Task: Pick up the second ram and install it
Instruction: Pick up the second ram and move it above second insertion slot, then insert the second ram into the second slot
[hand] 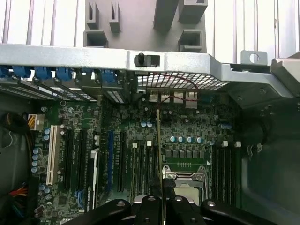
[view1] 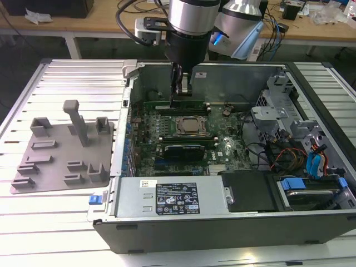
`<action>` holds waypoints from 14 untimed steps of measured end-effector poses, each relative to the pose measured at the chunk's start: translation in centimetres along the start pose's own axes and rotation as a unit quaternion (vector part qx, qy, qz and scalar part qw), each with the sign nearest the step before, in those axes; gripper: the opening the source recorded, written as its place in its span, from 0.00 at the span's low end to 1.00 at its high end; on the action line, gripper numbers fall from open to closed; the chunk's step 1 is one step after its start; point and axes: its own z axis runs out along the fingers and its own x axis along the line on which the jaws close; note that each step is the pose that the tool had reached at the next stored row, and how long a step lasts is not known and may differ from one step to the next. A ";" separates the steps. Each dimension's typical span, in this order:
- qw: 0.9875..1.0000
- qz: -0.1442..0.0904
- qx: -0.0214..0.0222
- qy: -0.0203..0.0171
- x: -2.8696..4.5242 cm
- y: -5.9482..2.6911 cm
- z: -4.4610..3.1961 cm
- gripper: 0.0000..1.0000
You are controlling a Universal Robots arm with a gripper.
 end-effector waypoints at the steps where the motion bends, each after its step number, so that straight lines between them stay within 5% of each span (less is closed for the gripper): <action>1: 1.000 0.000 0.000 0.000 0.00 0.00 0.00 0.11; 10: 1.000 0.000 0.000 0.000 -0.02 0.00 0.00 0.11; 14: 1.000 0.000 -0.001 0.002 0.02 -0.94 0.10 0.11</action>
